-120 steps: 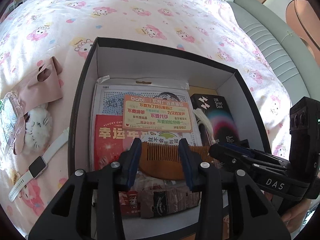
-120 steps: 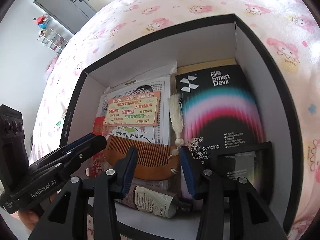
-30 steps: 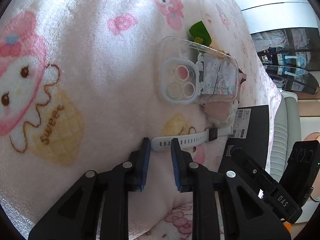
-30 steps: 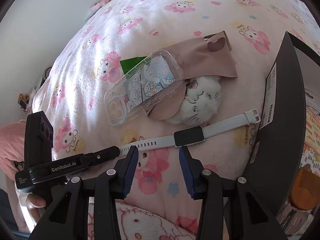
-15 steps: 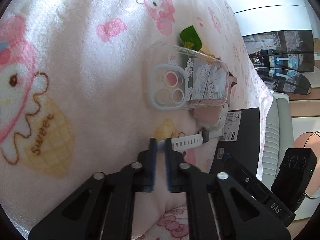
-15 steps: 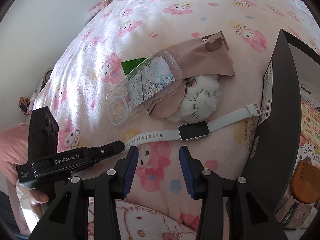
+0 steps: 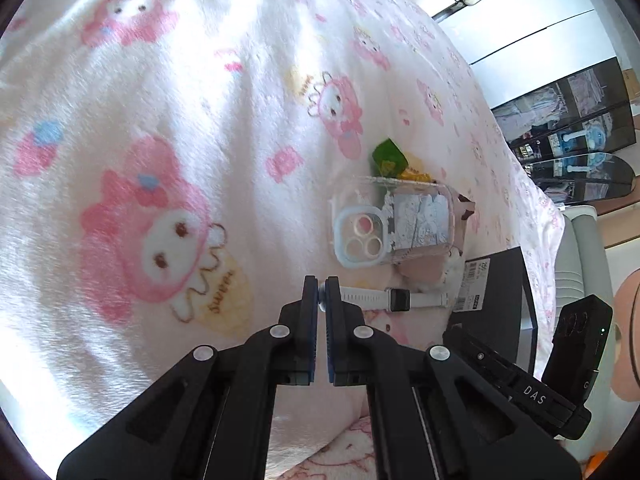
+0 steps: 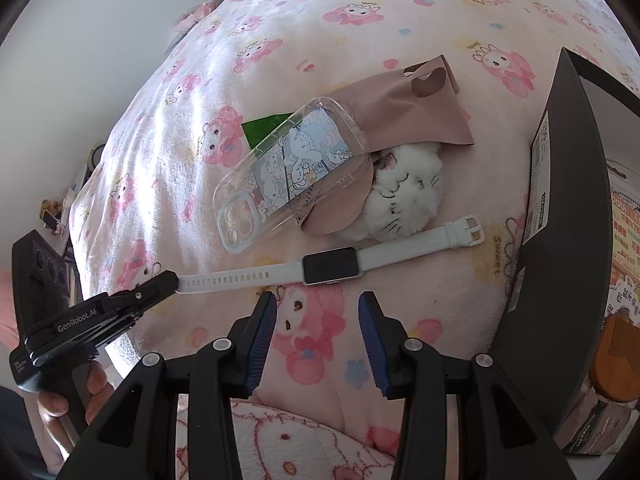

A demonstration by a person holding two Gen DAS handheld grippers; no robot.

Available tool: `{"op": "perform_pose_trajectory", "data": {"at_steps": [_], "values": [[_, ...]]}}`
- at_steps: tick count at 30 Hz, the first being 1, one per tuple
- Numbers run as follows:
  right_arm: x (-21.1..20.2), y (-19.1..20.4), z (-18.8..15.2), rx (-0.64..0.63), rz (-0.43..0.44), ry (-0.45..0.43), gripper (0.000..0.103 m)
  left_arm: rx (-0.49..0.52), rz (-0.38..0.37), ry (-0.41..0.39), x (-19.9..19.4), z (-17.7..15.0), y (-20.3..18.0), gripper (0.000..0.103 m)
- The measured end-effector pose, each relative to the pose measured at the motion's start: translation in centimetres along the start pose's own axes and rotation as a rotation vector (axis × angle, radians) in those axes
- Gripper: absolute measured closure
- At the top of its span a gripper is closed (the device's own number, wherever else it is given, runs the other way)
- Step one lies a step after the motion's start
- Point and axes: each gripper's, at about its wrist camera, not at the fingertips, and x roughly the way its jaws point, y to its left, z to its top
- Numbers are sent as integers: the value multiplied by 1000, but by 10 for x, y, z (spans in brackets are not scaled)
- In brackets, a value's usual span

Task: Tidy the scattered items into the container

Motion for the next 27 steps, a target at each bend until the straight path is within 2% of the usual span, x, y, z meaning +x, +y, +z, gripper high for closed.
{"op": "perform_pose_trajectory", "data": {"at_steps": [3,5,6,8,9,13,16,19,20,23,27], "values": [[-3,-2,0,21,30,3,65,-31,82,-65,-25,10,24,101],[-2,-4,1,31,40,3,65,-87,134,-99,-38,13,40,101],[-1,-4,2,32,39,3,65,-118,129,-118,-43,12,46,100],[4,-4,3,37,46,16,64,-126,62,-122,-46,5,45,100],[8,-4,3,41,62,31,64,-115,41,-106,-43,0,42,97],[29,-7,2,79,147,111,64,-100,-24,-4,-13,-9,31,96],[43,-17,3,123,143,141,64,-123,-8,34,6,-8,32,96],[48,-29,6,186,198,141,64,-136,1,8,6,-4,35,95],[48,-32,6,211,211,133,64,-137,8,-5,5,-2,36,94],[54,-35,14,241,173,113,64,-132,35,-34,7,5,37,87],[74,-37,20,268,179,147,64,-157,19,-11,14,8,45,78]]}}
